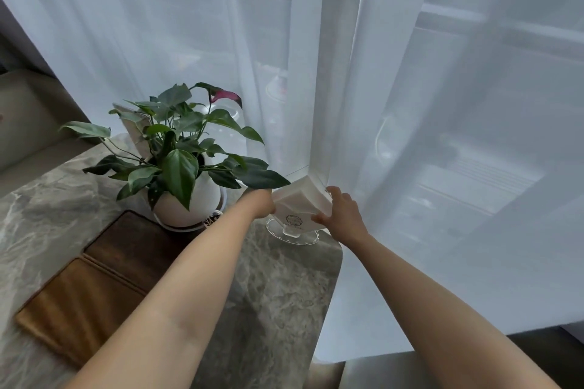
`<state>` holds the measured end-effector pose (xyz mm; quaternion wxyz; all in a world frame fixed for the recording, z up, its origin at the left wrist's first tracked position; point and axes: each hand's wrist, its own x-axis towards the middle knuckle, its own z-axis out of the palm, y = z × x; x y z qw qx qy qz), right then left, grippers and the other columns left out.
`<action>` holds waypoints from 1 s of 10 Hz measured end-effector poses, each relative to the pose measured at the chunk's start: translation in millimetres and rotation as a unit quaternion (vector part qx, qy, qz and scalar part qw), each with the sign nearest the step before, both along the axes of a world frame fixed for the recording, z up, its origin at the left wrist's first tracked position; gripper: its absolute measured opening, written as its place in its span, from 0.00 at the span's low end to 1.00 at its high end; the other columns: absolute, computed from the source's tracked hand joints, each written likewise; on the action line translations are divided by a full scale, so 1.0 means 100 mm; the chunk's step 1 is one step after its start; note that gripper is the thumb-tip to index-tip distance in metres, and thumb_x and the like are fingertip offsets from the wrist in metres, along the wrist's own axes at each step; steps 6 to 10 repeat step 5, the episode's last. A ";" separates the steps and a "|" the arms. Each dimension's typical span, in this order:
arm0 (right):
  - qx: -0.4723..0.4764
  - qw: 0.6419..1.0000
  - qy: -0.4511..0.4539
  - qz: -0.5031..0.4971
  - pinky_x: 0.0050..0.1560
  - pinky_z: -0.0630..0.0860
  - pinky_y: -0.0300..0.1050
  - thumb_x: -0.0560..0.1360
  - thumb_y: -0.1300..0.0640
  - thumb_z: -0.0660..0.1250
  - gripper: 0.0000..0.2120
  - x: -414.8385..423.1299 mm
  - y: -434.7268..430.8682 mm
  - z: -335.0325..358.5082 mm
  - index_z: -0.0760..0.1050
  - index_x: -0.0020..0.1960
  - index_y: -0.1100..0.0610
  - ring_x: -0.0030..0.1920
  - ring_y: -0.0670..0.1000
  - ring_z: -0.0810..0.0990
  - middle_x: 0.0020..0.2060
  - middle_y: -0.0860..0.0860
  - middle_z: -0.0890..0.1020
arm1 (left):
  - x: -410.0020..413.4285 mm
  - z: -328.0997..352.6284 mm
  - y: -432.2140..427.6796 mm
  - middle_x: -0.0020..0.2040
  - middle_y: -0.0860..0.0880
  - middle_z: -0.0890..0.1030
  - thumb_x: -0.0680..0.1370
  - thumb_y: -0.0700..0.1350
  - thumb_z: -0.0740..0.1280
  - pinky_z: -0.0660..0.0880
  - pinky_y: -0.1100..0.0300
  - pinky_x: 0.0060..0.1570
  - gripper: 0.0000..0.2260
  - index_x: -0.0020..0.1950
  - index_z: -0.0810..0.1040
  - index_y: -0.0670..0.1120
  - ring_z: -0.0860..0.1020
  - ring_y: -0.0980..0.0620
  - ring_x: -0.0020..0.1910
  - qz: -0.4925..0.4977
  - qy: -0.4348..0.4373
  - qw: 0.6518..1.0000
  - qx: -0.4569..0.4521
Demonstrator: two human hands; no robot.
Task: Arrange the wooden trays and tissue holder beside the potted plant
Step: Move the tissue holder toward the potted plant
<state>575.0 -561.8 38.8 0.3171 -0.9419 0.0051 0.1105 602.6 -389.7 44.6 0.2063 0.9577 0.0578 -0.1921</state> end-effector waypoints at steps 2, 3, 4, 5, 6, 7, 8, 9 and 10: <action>-0.011 1.000 0.000 -0.002 0.61 0.68 0.51 0.73 0.54 0.69 0.34 -0.06 0.02 0.02 0.56 0.73 0.55 0.67 0.59 0.64 0.66 0.60 0.68 | -0.14 -0.05 0.12 0.60 0.41 0.78 0.76 0.44 0.63 0.75 0.54 0.51 0.17 0.64 0.72 0.41 0.77 0.44 0.54 -0.016 -0.012 1.000 -0.014; -0.013 1.000 -0.004 -0.008 0.61 0.69 0.51 0.73 0.54 0.69 0.35 -0.13 0.04 0.07 0.54 0.74 0.55 0.69 0.59 0.62 0.69 0.59 0.65 | -0.30 -0.07 0.21 0.73 0.42 0.66 0.75 0.47 0.65 0.72 0.47 0.64 0.30 0.74 0.58 0.45 0.70 0.42 0.67 -0.017 -0.003 1.000 -0.012; -0.016 1.000 -0.016 -0.006 0.63 0.68 0.52 0.73 0.54 0.69 0.37 -0.24 0.05 0.11 0.52 0.74 0.55 0.70 0.59 0.60 0.72 0.58 0.61 | -0.50 -0.06 0.27 0.78 0.42 0.54 0.78 0.51 0.62 0.62 0.47 0.73 0.35 0.78 0.47 0.46 0.59 0.42 0.75 -0.040 -0.001 0.998 0.038; -0.012 1.000 -0.025 -0.008 0.67 0.65 0.53 0.73 0.52 0.69 0.41 -0.40 0.11 0.16 0.46 0.76 0.58 0.72 0.60 0.58 0.74 0.59 0.57 | -0.72 -0.02 0.31 0.79 0.42 0.48 0.80 0.53 0.58 0.55 0.48 0.76 0.33 0.78 0.45 0.44 0.51 0.44 0.78 -0.055 -0.017 0.995 0.076; -0.012 1.000 -0.025 -0.008 0.67 0.65 0.53 0.73 0.52 0.69 0.41 -0.40 0.11 0.16 0.46 0.76 0.58 0.72 0.60 0.58 0.74 0.59 0.57 | -0.72 -0.02 0.31 0.79 0.42 0.48 0.80 0.53 0.58 0.55 0.48 0.76 0.33 0.78 0.45 0.44 0.51 0.44 0.78 -0.055 -0.017 0.995 0.076; -0.012 1.000 -0.025 -0.008 0.67 0.65 0.53 0.73 0.52 0.69 0.41 -0.40 0.11 0.16 0.46 0.76 0.58 0.72 0.60 0.58 0.74 0.59 0.57 | -0.72 -0.02 0.31 0.79 0.42 0.48 0.80 0.53 0.58 0.55 0.48 0.76 0.33 0.78 0.45 0.44 0.51 0.44 0.78 -0.055 -0.017 0.995 0.076; -0.012 1.000 -0.025 -0.008 0.67 0.65 0.53 0.73 0.52 0.69 0.41 -0.40 0.11 0.16 0.46 0.76 0.58 0.72 0.60 0.58 0.74 0.59 0.57 | -0.72 -0.02 0.31 0.79 0.42 0.48 0.80 0.53 0.58 0.55 0.48 0.76 0.33 0.78 0.45 0.44 0.51 0.44 0.78 -0.055 -0.017 0.995 0.076; -0.012 1.000 -0.025 -0.008 0.67 0.65 0.53 0.73 0.52 0.69 0.41 -0.40 0.11 0.16 0.46 0.76 0.58 0.72 0.60 0.58 0.74 0.59 0.57 | -0.72 -0.02 0.31 0.79 0.42 0.48 0.80 0.53 0.58 0.55 0.48 0.76 0.33 0.78 0.45 0.44 0.51 0.44 0.78 -0.055 -0.017 0.995 0.076; -0.012 1.000 -0.025 -0.008 0.67 0.65 0.53 0.73 0.52 0.69 0.41 -0.40 0.11 0.16 0.46 0.76 0.58 0.72 0.60 0.58 0.74 0.59 0.57 | -0.72 -0.02 0.31 0.79 0.42 0.48 0.80 0.53 0.58 0.55 0.48 0.76 0.33 0.78 0.45 0.44 0.51 0.44 0.78 -0.055 -0.017 0.995 0.076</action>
